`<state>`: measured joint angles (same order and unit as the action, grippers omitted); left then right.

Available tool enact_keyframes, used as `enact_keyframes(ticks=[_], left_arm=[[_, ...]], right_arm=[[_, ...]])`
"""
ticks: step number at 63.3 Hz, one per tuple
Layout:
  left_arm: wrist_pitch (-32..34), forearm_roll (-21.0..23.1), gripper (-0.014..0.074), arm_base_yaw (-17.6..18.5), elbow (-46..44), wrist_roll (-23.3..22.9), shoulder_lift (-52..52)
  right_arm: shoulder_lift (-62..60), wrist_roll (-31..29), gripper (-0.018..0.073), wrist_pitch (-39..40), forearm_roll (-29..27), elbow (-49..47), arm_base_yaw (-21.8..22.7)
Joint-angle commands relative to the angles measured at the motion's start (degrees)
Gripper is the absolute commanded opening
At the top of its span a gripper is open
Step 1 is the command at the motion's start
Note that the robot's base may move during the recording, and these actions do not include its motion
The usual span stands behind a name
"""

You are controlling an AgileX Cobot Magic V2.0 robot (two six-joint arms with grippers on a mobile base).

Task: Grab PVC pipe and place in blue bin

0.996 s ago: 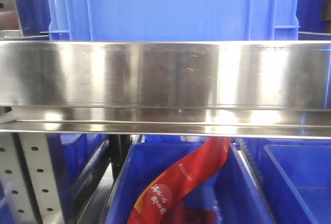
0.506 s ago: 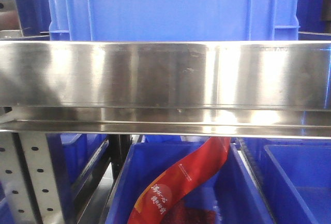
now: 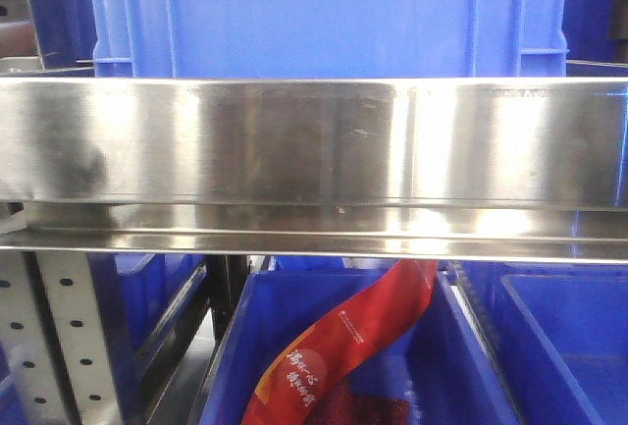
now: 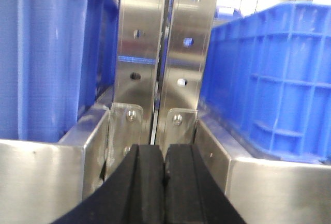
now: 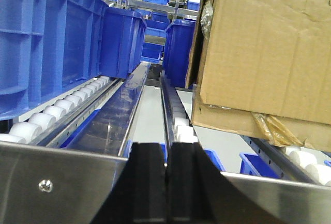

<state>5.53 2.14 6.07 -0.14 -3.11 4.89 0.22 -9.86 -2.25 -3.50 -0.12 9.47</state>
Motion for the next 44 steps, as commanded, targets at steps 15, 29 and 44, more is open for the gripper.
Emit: enact_keyframes(ticks=[15, 29, 44], left_arm=[[-3.2, -0.4, -0.0111, -0.2, 0.1, 0.1, -4.9], [-3.1, -0.4, -0.0111, -0.2, 0.1, 0.1, -4.9], [-3.1, -0.4, -0.0111, -0.2, 0.1, 0.1, -4.9]], right_arm=[[-0.2, -0.2, -0.0168, 1.5, -0.1, 0.1, 0.2], [-0.2, -0.2, -0.0168, 1.5, -0.1, 0.1, 0.2], [-0.2, -0.2, -0.0168, 1.5, -0.1, 0.1, 0.2]])
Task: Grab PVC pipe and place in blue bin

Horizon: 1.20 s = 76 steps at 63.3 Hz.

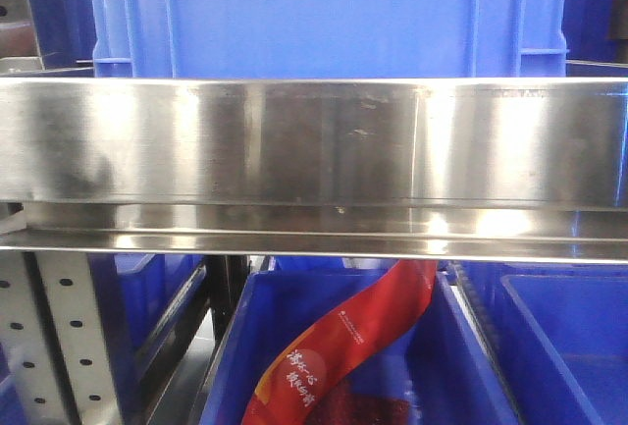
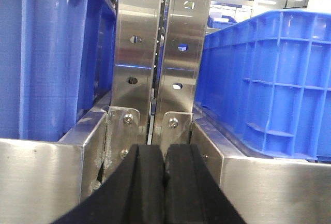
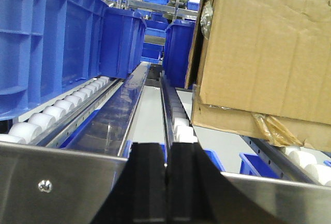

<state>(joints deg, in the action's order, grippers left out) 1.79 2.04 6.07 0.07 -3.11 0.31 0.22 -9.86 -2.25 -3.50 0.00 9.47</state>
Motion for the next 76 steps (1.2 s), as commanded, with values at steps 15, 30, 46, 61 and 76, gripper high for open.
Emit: enact_keyframes(ticks=[15, 30, 46, 61, 76], left_arm=[[0.7, -0.3, -0.0111, -0.2, -0.1, 0.1, -0.3], [0.7, -0.3, -0.0111, -0.2, -0.1, 0.1, -0.3], [0.7, -0.3, -0.0111, -0.2, -0.1, 0.1, -0.3], [0.7, -0.3, -0.0111, -0.2, -0.1, 0.1, -0.3], [0.7, -0.3, -0.0111, -0.2, -0.1, 0.1, -0.3]], right_arm=[[-0.2, -0.2, -0.0168, 1.5, -0.1, 0.0, 0.2], [-0.2, -0.2, -0.0168, 1.5, -0.1, 0.0, 0.2], [-0.2, -0.2, -0.0168, 1.5, -0.1, 0.0, 0.2], [-0.2, -0.2, -0.0168, 1.5, -0.1, 0.0, 0.2], [-0.2, -0.2, -0.0168, 1.5, -0.1, 0.0, 0.2]])
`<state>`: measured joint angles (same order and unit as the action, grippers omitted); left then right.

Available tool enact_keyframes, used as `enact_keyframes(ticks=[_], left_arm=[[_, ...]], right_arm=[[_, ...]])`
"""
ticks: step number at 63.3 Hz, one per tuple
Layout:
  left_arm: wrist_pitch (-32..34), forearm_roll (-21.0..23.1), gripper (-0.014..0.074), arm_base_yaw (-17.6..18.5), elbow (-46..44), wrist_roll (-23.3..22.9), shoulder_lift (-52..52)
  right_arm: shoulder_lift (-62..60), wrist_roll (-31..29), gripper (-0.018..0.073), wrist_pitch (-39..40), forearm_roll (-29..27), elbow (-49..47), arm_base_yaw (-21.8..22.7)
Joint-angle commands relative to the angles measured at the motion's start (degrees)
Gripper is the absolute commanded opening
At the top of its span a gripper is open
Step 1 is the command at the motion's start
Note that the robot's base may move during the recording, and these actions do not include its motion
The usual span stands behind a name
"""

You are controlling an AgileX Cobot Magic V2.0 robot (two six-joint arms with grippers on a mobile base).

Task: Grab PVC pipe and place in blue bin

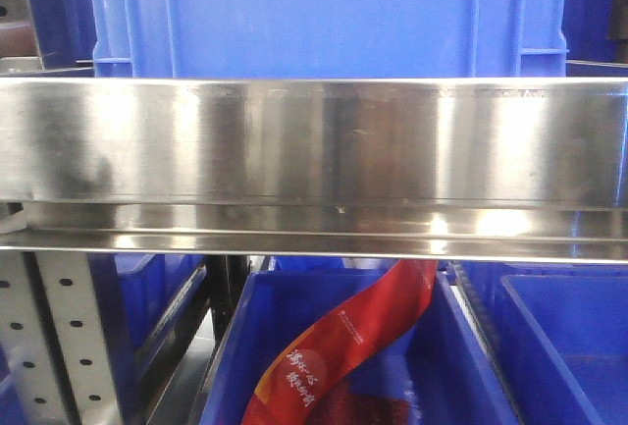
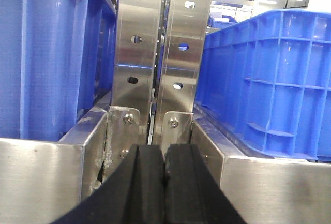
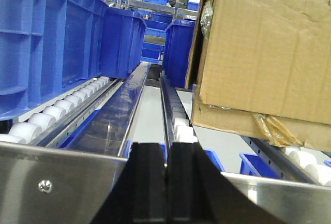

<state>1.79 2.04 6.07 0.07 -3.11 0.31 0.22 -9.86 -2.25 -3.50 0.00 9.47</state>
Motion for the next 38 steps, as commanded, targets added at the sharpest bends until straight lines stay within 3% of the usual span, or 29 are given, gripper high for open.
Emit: enact_keyframes(ticks=[1, 38], left_arm=[[0.7, -0.3, -0.0111, -0.2, -0.1, 0.1, -0.3], [0.7, -0.3, -0.0111, -0.2, -0.1, 0.1, -0.3]], right_arm=[[-0.2, -0.2, -0.0168, 1.5, -0.1, 0.0, 0.2], [-0.2, -0.2, -0.0168, 1.5, -0.1, 0.0, 0.2]])
